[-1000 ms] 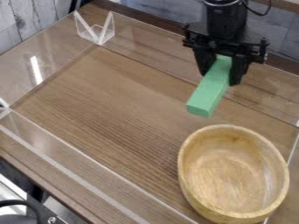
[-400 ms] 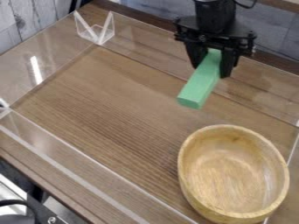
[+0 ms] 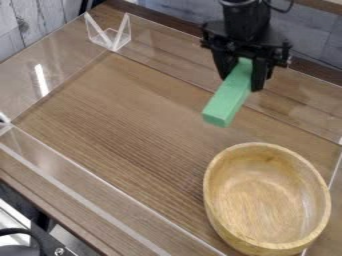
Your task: Move green object from inside the wooden bowl to the table next to it
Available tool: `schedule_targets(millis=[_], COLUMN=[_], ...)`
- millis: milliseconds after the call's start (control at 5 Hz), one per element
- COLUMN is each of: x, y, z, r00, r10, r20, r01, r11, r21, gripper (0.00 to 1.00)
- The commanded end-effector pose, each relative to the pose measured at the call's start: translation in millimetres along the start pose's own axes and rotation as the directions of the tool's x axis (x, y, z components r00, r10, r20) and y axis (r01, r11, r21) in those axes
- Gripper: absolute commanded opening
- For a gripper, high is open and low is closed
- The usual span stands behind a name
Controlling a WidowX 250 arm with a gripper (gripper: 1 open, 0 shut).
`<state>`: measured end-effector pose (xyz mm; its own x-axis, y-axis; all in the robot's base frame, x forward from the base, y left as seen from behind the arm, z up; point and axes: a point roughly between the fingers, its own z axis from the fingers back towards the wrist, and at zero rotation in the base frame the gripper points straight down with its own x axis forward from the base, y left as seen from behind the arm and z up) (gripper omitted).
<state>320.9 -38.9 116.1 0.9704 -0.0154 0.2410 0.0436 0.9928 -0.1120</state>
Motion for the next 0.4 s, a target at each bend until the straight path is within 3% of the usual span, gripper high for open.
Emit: schedule_targets(millis=[0,200], x=[1.6,5.4], y=[1.6,5.3], z=[0.9,-6.6], r00=[0.999,0.999], r10=[0.019,0.030], r20=[0.039,0.040], r01=[-0.019,-0.030], r11=[1.000,0.999], r21=[0.011,0.016], gripper=[0.00,0.00])
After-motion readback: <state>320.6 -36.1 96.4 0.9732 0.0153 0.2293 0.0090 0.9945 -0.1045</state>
